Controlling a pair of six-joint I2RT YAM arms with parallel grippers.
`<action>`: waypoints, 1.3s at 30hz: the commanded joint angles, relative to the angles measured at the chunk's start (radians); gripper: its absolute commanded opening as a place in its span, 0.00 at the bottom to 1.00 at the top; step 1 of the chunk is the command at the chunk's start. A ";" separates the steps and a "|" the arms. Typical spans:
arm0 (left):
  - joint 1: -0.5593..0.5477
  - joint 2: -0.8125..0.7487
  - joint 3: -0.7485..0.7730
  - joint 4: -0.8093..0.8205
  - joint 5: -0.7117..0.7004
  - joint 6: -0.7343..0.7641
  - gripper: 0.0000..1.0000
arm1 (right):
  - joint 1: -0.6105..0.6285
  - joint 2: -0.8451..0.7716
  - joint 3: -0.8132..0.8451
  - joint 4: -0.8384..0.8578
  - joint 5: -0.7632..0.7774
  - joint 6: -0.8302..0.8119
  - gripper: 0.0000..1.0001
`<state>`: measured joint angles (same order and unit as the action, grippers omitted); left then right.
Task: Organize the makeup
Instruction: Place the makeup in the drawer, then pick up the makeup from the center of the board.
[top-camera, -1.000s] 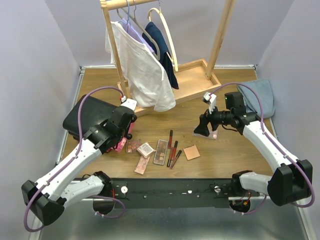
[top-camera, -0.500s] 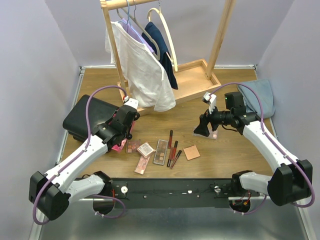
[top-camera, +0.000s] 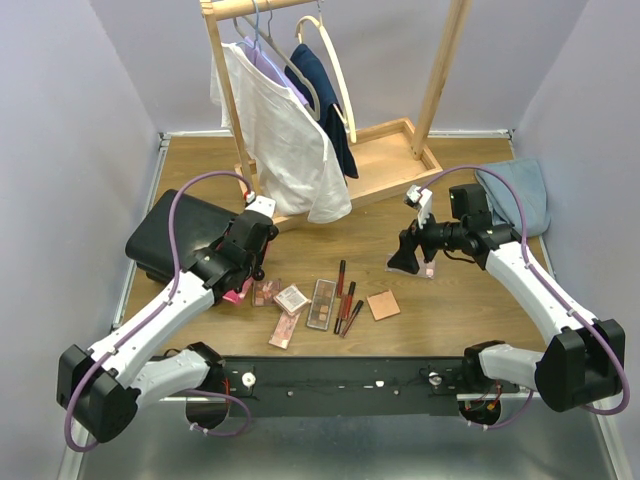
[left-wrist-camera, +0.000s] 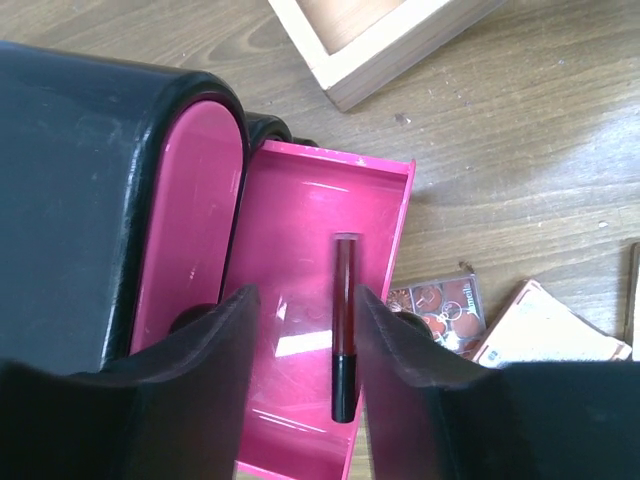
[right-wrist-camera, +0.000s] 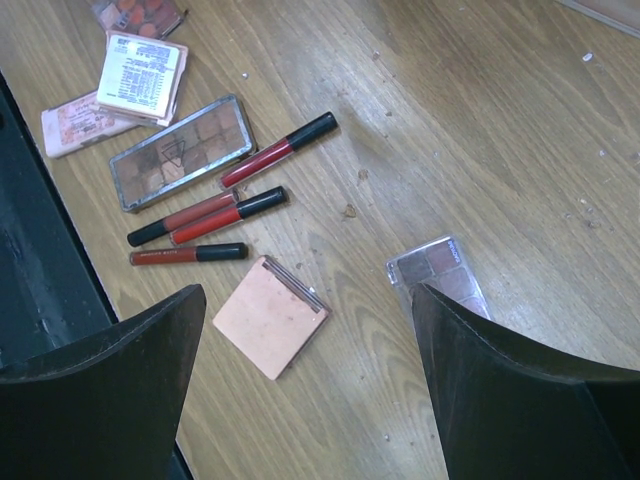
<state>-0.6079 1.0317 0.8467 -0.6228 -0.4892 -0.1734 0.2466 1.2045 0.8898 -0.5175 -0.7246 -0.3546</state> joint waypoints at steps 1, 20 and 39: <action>0.007 -0.061 -0.001 0.028 0.027 -0.018 0.57 | -0.007 0.009 -0.003 -0.039 -0.085 -0.075 0.93; 0.014 -0.292 -0.080 0.110 0.219 0.008 0.96 | 0.028 0.007 -0.063 -0.389 -0.412 -0.844 0.92; 0.016 -0.378 -0.101 0.132 0.209 0.009 0.99 | 0.453 0.227 0.077 -0.265 0.062 -0.862 0.77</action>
<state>-0.5976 0.6651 0.7547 -0.5159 -0.2920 -0.1749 0.6487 1.3701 0.8860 -0.8238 -0.7769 -1.2289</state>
